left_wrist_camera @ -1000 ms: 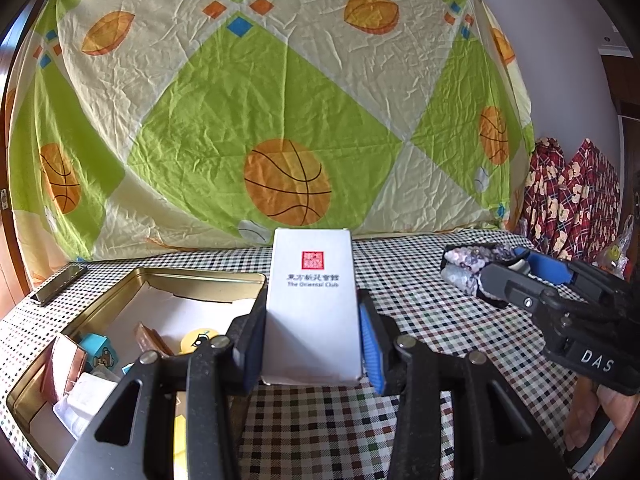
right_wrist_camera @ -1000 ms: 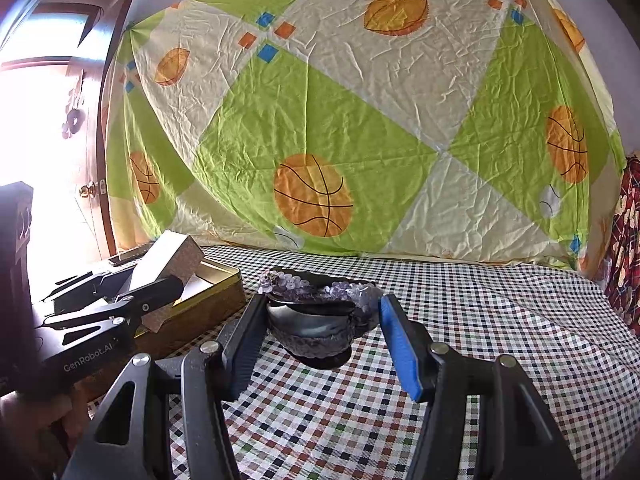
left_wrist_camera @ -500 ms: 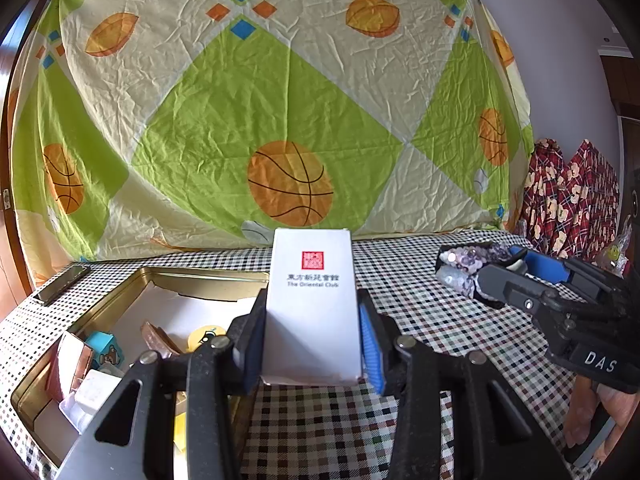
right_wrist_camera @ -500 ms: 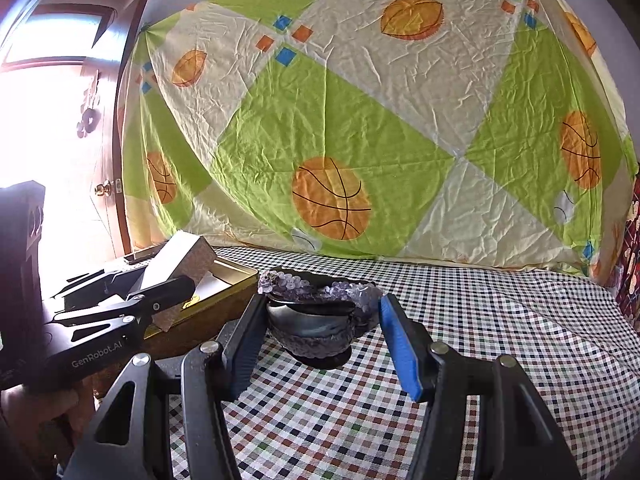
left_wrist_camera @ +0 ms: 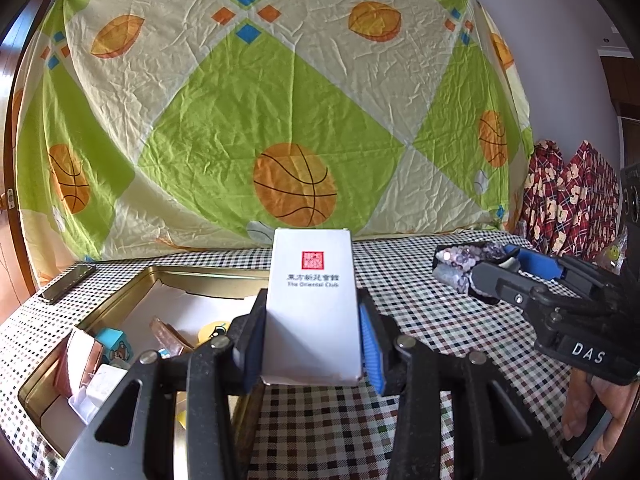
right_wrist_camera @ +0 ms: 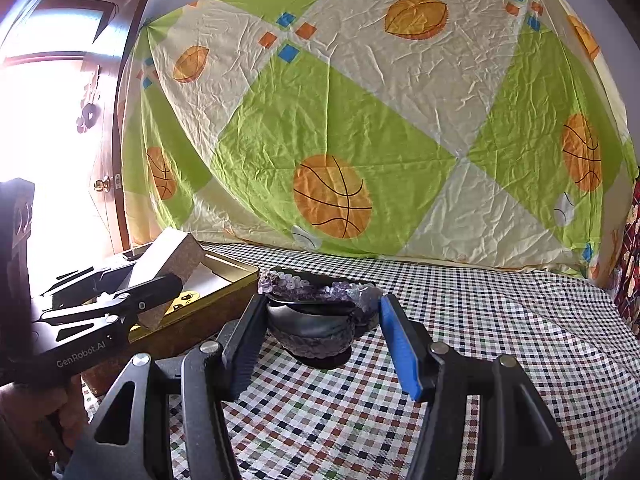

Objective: Organize rigid objects
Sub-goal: 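Lift and carry the white box and amethyst geode over the gold tin with both tools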

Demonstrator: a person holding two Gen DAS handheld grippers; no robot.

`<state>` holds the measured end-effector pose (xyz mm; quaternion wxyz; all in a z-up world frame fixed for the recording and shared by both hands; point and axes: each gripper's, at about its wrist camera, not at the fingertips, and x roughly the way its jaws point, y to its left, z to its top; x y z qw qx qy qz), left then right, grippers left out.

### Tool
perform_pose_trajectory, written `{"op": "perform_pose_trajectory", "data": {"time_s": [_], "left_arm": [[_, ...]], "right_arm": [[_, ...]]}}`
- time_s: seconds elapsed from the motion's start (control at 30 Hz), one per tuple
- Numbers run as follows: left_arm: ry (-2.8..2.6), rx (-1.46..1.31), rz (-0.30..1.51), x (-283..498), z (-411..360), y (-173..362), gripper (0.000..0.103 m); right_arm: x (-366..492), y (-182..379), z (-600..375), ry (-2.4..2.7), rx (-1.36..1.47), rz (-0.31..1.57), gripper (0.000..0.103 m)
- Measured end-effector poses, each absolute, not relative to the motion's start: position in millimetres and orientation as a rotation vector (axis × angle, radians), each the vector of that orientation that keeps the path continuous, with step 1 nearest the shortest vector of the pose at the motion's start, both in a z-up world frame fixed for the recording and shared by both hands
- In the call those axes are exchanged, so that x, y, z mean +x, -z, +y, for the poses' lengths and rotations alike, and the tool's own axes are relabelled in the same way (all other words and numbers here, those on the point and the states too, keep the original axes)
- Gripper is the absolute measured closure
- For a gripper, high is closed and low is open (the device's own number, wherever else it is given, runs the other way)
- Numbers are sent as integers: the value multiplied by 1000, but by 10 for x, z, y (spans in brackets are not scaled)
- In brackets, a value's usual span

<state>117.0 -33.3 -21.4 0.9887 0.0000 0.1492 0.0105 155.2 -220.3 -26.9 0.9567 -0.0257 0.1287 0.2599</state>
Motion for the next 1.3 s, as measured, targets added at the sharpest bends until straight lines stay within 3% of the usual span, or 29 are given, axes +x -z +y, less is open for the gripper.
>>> {"op": "perform_pose_trajectory", "data": {"time_s": [1.3], "left_arm": [[-50, -69, 255, 899, 37, 200, 63]], "right_arm": [[1313, 270, -1562, -673, -61, 291, 43]]}}
